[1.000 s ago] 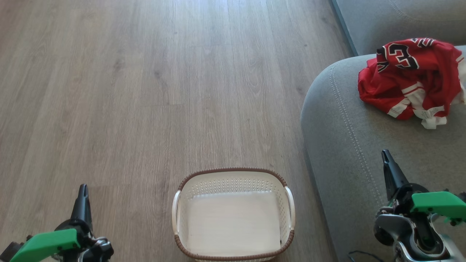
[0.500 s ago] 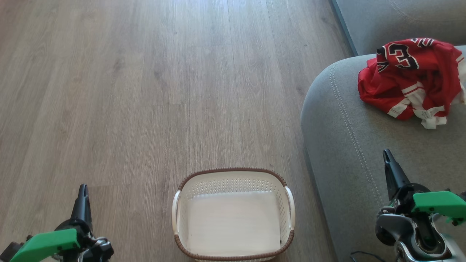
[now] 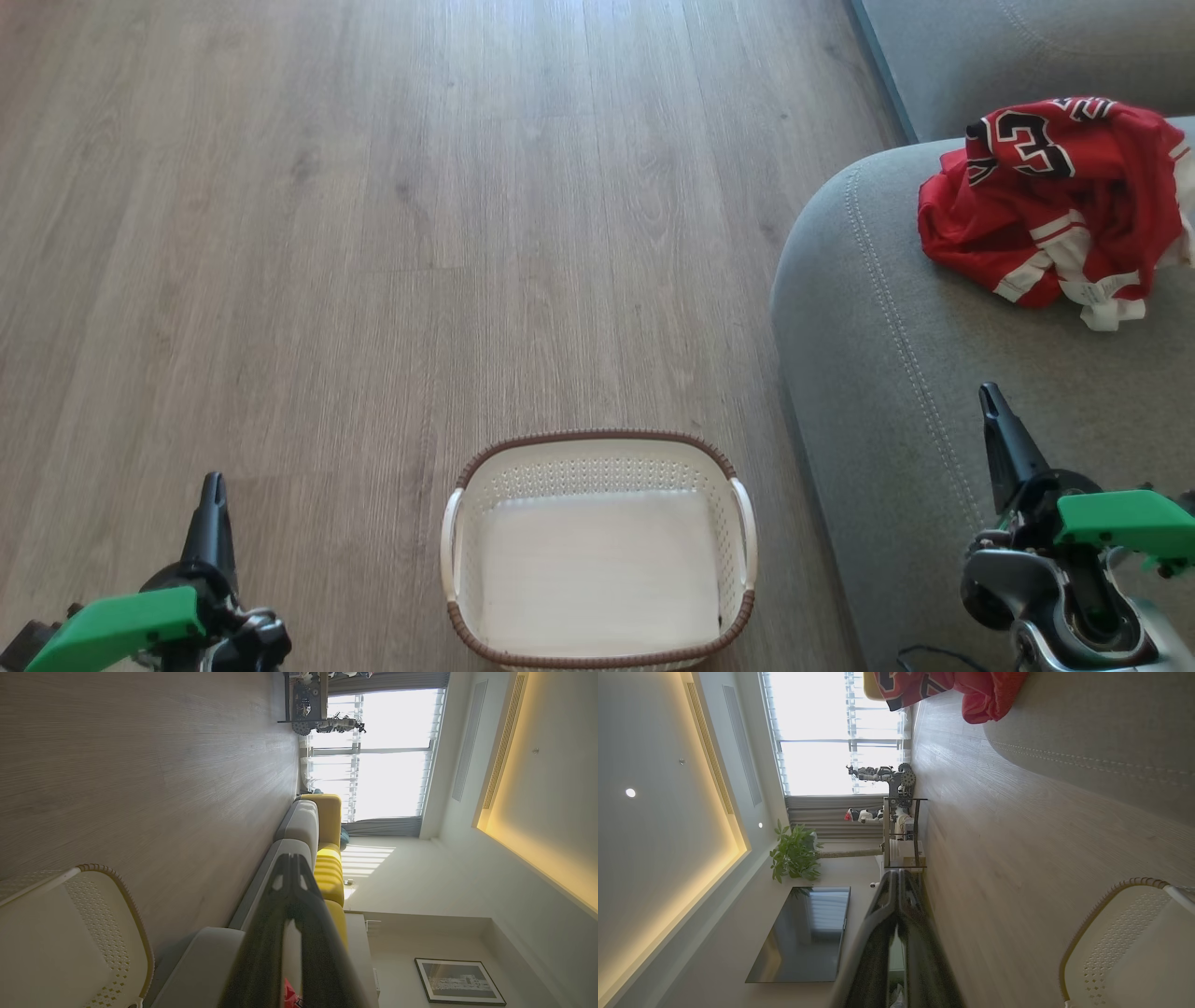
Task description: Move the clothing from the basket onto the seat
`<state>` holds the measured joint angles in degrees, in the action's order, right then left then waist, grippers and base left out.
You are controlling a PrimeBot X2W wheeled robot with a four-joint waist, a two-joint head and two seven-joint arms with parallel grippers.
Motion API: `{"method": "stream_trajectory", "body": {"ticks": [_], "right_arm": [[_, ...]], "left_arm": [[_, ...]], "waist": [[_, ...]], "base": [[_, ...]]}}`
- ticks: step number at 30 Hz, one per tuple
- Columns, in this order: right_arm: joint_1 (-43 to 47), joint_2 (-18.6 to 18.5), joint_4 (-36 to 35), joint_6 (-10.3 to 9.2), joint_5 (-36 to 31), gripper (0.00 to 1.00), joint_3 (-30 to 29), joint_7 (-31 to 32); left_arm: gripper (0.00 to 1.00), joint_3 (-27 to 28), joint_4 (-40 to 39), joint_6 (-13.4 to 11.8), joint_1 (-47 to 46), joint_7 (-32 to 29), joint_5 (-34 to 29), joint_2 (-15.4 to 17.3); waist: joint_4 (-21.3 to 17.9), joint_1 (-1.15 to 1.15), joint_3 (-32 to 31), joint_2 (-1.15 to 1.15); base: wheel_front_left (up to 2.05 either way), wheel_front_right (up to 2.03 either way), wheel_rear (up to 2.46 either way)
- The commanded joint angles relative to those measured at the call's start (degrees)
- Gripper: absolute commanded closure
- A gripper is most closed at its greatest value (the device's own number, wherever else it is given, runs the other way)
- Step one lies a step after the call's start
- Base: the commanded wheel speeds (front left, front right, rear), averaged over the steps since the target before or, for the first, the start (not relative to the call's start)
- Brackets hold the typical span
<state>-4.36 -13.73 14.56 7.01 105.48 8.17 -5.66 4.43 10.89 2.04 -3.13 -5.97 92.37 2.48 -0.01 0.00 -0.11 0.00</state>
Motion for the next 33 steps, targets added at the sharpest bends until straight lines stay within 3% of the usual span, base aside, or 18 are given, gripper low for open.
{"method": "stream_trajectory", "body": {"ticks": [1,33], "right_arm": [[-2.68,-1.31,-2.26,0.47,0.56,1.0,1.04,-0.52],[-2.82,-3.69,-3.27,0.47,3.16,1.0,4.03,-3.06]], "left_arm": [[1.0,2.03,-2.19,0.48,-2.67,-0.31,-0.08,0.53],[1.0,2.06,-2.24,0.47,-2.65,-0.33,-0.1,0.51]], "waist": [[0.0,0.0,0.0,0.0],[0.01,0.0,0.03,0.0]], "base": [[0.0,0.0,0.0],[0.0,0.0,0.0]]}}
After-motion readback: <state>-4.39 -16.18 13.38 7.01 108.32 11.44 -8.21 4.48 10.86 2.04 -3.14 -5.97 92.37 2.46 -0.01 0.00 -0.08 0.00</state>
